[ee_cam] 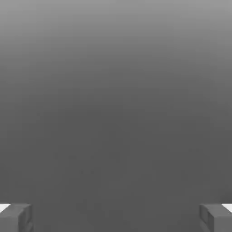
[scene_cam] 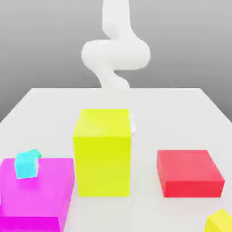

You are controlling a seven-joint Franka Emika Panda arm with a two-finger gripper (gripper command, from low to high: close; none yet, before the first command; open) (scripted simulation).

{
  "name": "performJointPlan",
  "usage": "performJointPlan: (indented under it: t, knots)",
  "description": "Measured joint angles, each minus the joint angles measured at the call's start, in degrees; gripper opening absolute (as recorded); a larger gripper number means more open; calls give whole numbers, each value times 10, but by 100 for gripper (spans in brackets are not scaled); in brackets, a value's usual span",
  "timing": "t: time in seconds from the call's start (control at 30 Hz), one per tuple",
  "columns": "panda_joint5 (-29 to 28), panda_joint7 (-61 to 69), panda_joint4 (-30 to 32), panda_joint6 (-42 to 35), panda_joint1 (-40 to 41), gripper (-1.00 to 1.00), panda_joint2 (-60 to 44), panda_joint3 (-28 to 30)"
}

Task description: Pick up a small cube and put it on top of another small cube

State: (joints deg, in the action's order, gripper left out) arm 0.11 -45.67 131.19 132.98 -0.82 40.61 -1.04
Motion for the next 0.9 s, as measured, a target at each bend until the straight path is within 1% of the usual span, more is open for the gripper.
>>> performJointPlan:
  t: [0.4,0.63,0.9]
  knots:
    - [-11,-4,-28,58,-37,0,-252,-61]
    - [-38,-21,-45,91,-71,0,-398,-91]
    - [-75,-44,-64,127,-117,0,-567,-104]
